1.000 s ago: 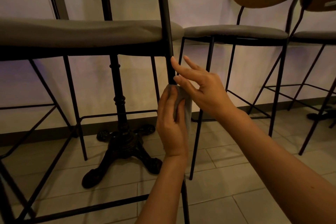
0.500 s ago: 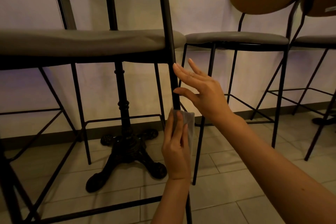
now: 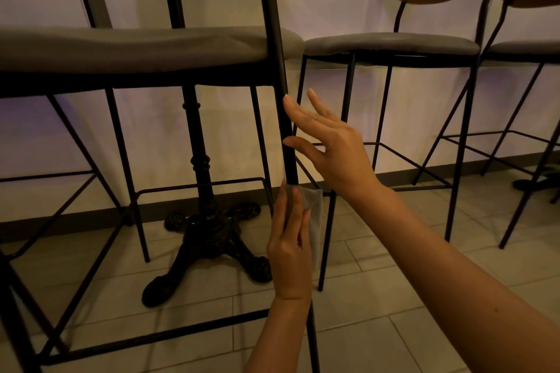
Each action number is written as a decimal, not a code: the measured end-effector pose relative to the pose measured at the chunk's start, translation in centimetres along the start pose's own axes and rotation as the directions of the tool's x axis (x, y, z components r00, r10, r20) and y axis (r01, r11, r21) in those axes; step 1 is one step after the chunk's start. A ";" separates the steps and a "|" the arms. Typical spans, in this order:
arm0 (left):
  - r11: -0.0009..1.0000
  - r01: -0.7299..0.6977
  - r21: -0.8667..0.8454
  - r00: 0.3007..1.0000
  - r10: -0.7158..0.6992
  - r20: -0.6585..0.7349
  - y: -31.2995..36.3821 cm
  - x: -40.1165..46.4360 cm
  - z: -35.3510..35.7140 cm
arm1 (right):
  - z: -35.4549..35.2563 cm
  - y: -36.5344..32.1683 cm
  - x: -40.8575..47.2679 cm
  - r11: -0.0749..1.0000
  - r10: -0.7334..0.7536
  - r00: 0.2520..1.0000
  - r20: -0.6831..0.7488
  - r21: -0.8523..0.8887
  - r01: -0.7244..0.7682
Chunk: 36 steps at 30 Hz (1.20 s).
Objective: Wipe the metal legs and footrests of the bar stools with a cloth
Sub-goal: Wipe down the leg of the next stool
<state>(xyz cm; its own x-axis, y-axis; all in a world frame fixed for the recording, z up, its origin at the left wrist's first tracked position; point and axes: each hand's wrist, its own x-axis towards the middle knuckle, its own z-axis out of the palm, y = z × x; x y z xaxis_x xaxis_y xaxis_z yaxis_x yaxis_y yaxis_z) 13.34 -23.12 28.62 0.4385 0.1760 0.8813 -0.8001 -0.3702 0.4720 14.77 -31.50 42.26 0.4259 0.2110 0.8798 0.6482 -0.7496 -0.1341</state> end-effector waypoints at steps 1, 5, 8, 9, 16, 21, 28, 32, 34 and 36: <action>1.000 0.003 0.005 1.000 -0.003 0.006 -0.1 -0.3 -0.1 | 0.1 0.0 -0.1 1.000 0.006 1.000 0.001 0.004 -0.006; 0.997 0.043 -0.061 0.999 -0.042 0.022 0.2 -0.3 -0.3 | 0.2 -0.1 -0.2 1.000 0.015 1.000 -0.007 0.003 -0.015; 0.990 0.093 -0.105 0.995 -0.090 0.036 1.1 1.3 -0.4 | 0.3 -0.1 -0.2 1.000 0.019 1.000 -0.013 0.015 -0.019; 0.990 0.101 -0.101 0.995 -0.099 0.022 1.2 1.9 -0.4 | 0.3 -0.1 -0.2 1.000 0.025 1.000 -0.014 0.019 -0.025; 0.995 0.069 -0.078 0.997 -0.067 0.034 0.8 0.2 -0.2 | -0.5 -1.3 -1.5 0.992 0.121 0.992 -0.043 0.030 -0.119; 0.956 0.222 -0.193 0.973 -0.204 0.107 1.3 -0.6 -1.2 | -1.1 -3.6 -10.2 0.903 0.425 0.876 -0.229 0.174 -0.393; 0.868 0.368 -0.334 0.920 -0.288 0.267 1.5 0.1 -3.5 | 3.5 -6.9 -17.1 0.828 0.546 0.821 -0.166 0.251 -0.501; 0.865 0.369 -0.340 0.911 -0.264 0.317 1.1 0.5 -4.2 | 5.7 -7.6 -15.8 0.863 0.504 0.843 -0.190 0.161 -0.480; 0.870 0.359 -0.338 0.910 -0.247 0.332 1.0 0.7 -4.4 | 6.3 -7.7 -15.2 0.873 0.488 0.849 -0.203 0.130 -0.471; 0.882 0.329 -0.337 0.916 -0.212 0.340 1.0 0.9 -4.8 | 6.7 -7.6 -14.7 0.867 0.498 0.843 -0.204 0.146 -0.477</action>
<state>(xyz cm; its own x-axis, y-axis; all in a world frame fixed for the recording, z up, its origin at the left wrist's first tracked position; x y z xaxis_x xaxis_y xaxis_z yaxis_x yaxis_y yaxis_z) 10.94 -18.93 29.95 0.7101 -0.0702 0.7006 -0.6998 0.0386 0.7133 7.80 -24.75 27.30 0.5530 -0.3234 0.7679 0.4508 -0.6589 -0.6021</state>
